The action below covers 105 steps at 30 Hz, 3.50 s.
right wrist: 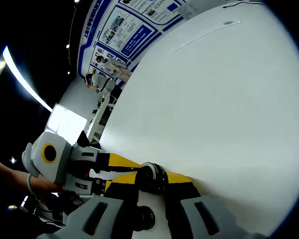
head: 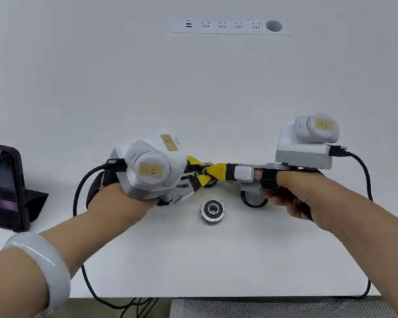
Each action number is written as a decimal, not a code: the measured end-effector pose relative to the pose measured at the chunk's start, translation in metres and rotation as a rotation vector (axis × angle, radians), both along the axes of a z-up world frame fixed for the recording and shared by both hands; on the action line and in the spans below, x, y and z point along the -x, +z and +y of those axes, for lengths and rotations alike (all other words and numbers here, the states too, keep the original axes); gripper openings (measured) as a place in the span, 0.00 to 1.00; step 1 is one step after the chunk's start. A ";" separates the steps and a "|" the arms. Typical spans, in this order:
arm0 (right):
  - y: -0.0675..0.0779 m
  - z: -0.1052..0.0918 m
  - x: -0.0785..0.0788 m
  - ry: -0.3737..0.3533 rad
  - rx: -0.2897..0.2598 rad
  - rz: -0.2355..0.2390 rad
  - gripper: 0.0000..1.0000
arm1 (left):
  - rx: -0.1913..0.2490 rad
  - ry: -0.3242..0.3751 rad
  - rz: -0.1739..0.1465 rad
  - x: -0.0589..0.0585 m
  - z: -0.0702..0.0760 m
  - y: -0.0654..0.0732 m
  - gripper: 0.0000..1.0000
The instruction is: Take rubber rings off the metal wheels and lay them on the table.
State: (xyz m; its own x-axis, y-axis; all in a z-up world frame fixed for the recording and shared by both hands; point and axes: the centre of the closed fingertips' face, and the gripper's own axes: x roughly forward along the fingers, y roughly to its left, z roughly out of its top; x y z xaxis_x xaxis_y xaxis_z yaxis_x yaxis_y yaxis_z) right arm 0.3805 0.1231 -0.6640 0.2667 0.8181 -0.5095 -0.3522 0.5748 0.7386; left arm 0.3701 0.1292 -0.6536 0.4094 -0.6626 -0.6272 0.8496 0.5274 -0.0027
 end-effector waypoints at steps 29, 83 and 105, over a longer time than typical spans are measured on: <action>0.012 0.002 0.020 0.046 -0.042 0.080 0.22 | -0.004 0.000 0.000 0.001 0.000 0.000 0.13; 0.010 -0.006 0.014 0.048 0.016 0.020 0.02 | -0.002 0.000 0.003 0.000 0.000 0.000 0.13; 0.015 -0.002 0.015 0.050 0.007 0.012 0.02 | -0.004 -0.002 0.002 0.001 0.000 0.000 0.13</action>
State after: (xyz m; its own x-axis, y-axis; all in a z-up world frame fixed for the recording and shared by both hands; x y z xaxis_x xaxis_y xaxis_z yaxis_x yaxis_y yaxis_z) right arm 0.3651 0.1215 -0.6489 0.2199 0.8265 -0.5182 -0.3718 0.5621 0.7387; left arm 0.3696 0.1296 -0.6541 0.4068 -0.6607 -0.6309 0.8504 0.5261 -0.0027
